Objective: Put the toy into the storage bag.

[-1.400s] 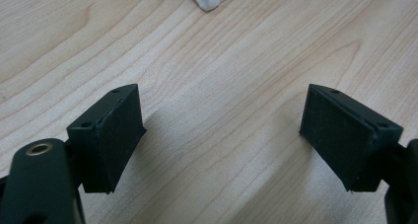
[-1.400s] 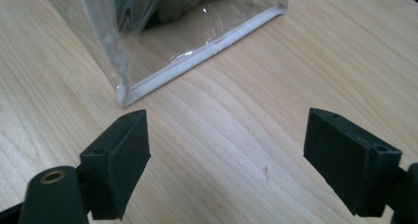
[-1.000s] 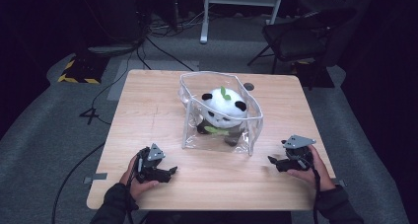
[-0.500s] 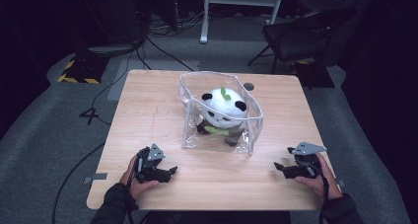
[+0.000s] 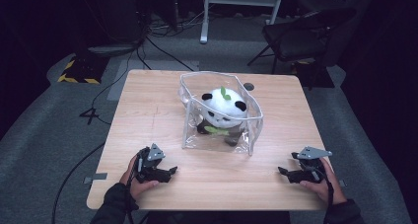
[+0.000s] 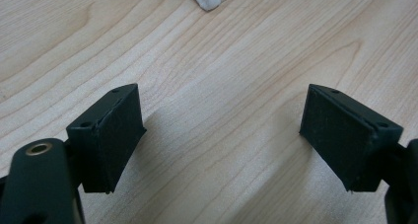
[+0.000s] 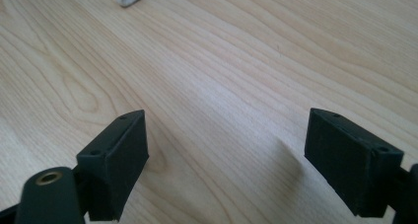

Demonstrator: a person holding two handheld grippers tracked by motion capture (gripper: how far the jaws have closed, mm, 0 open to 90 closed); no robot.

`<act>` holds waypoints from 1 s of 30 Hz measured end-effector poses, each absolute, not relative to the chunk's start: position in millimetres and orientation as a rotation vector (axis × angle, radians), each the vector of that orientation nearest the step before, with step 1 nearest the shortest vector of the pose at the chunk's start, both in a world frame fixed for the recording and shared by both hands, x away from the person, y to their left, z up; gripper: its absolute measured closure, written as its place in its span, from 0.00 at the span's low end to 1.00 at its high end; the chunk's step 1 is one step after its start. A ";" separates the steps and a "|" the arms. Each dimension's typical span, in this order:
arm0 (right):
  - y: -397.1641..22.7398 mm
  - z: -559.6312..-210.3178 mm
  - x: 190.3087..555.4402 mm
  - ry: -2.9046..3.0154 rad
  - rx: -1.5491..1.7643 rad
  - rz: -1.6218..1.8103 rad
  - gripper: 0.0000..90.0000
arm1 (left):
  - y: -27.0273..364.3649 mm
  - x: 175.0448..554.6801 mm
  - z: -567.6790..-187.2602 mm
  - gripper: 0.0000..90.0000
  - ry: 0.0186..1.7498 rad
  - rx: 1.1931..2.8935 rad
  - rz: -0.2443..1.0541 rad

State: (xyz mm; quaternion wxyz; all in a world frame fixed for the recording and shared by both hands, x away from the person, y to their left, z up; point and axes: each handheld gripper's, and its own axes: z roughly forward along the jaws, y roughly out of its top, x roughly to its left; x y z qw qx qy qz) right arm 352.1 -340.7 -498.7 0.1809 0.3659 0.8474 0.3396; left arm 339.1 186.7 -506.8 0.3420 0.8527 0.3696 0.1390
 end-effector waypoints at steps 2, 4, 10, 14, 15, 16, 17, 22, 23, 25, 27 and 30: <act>-343.0 -500.6 350.7 2.387 1.051 0.955 0.19 | 186.7 339.2 -506.9 0.18 0.961 2.217 0.362; -346.3 -502.1 349.2 2.384 1.063 0.975 0.18 | 186.7 339.2 -506.9 0.18 0.961 2.216 0.362; -357.2 -506.8 345.6 2.355 1.083 1.032 0.18 | 186.4 339.9 -507.2 0.18 0.966 2.210 0.358; -359.1 -506.8 345.2 2.357 1.081 1.036 0.17 | 186.3 340.1 -507.2 0.18 0.967 2.210 0.360; -359.0 -506.8 345.2 2.357 1.081 1.036 0.17 | 186.3 340.1 -507.2 0.18 0.967 2.210 0.360; -359.1 -506.8 345.2 2.357 1.081 1.036 0.17 | 186.3 340.1 -507.2 0.18 0.967 2.210 0.360; -359.1 -506.9 345.2 2.357 1.081 1.037 0.17 | 186.3 340.0 -507.2 0.18 0.968 2.210 0.359; -359.2 -506.9 345.3 2.357 1.081 1.037 0.18 | 186.1 340.3 -507.2 0.18 0.971 2.210 0.360; -359.4 -506.8 345.3 2.358 1.081 1.038 0.18 | 186.1 340.3 -507.2 0.18 0.971 2.210 0.360; -360.1 -506.8 345.6 2.358 1.084 1.044 0.18 | 186.1 340.2 -507.2 0.18 0.970 2.209 0.363; -360.0 -506.8 345.5 2.358 1.083 1.044 0.18 | 186.4 339.6 -507.1 0.18 0.970 2.211 0.368; -359.8 -506.8 345.4 2.358 1.084 1.044 0.18 | 186.7 339.3 -506.9 0.18 0.969 2.216 0.367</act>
